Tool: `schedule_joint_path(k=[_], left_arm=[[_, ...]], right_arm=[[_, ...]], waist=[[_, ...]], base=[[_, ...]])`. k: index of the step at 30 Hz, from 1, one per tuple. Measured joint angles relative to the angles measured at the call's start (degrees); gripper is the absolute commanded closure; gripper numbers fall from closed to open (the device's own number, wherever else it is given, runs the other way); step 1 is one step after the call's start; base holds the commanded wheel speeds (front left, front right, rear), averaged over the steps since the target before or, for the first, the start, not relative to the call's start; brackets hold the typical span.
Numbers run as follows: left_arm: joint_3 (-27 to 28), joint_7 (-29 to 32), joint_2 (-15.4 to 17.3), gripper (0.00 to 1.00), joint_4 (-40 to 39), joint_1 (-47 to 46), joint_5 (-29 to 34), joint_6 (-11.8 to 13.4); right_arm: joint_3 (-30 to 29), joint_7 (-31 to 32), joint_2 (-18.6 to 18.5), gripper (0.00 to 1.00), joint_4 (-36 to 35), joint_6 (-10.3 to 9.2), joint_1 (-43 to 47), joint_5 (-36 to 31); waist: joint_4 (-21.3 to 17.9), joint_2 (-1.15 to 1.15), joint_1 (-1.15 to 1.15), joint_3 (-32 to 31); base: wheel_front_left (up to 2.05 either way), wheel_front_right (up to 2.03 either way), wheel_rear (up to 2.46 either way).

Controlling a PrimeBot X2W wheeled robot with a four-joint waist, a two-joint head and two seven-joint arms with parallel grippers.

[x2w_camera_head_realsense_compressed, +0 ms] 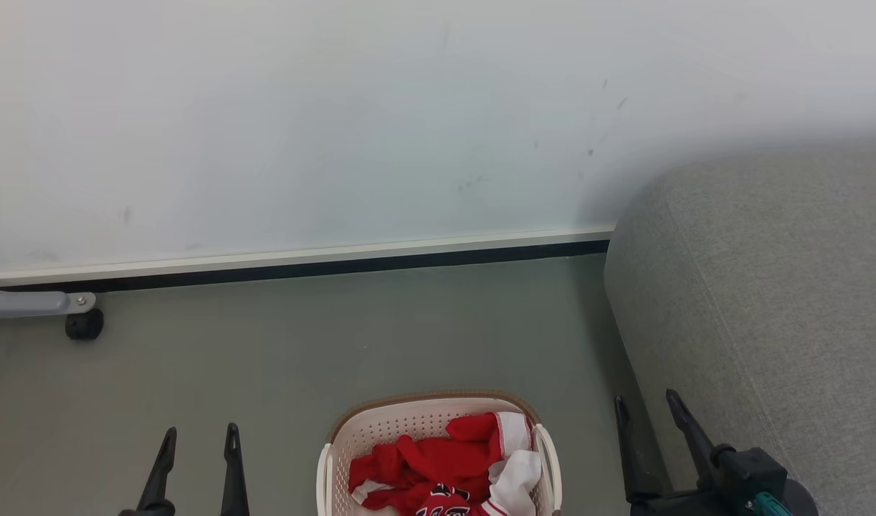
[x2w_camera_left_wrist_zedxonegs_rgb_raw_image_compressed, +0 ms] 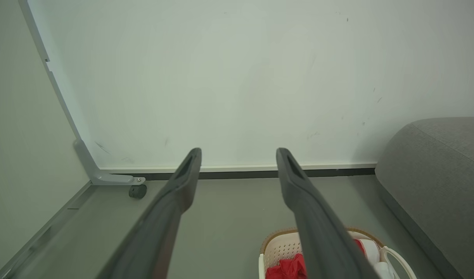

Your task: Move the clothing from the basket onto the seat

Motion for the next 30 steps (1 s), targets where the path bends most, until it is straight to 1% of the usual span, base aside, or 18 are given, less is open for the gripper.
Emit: schedule_joint_path(k=[5, 7, 14, 23, 29, 30], left_arm=[[-0.18, 0.0, -0.02, 0.0, -0.68, -0.01, 0.02, -0.03], [-0.44, 0.0, -0.05, 0.0, -1.13, -0.08, 0.08, -0.49], [-2.13, 0.0, -0.24, 0.0, -1.35, -2.26, 1.22, -1.03], [-7.53, 0.08, -1.1, 0.0, 1.45, -9.48, 3.14, -2.85], [-11.23, 1.72, -1.75, 0.0, 4.8, -14.89, 5.21, -4.57], [-11.23, 1.72, -1.75, 0.0, 4.8, -14.89, 5.21, -4.57]], right_arm=[[-0.36, 0.0, -0.19, 0.0, -1.19, 0.0, 0.0, -0.09], [-0.56, 0.0, -0.41, 0.0, -1.66, 0.0, -0.02, -0.16], [-2.24, -0.01, -0.96, 0.0, -4.48, 0.0, -2.16, -0.53], [-6.12, -0.25, -1.93, 0.0, -7.61, -0.02, -7.1, -1.04], [-8.14, -0.42, -2.31, 0.0, -9.51, -0.08, -11.28, -1.05], [-8.14, -0.42, -2.31, 0.0, -9.51, -0.08, -11.28, -1.05]], waist=[[-0.13, 0.0, 0.0, 1.3], [-0.18, 0.0, 0.0, 2.12], [-0.5, 0.0, 0.0, 6.36], [-1.42, 0.01, 0.01, 14.16], [-2.18, 0.01, 0.01, 19.15], [-2.18, 0.01, 0.01, 19.15]], base=[[0.0, 0.0, 0.0], [0.0, 0.0, 0.0], [0.0, 0.0, 0.0], [0.0, 0.0, 0.0], [0.0, 0.0, 0.0], [0.0, 0.0, 0.0]])
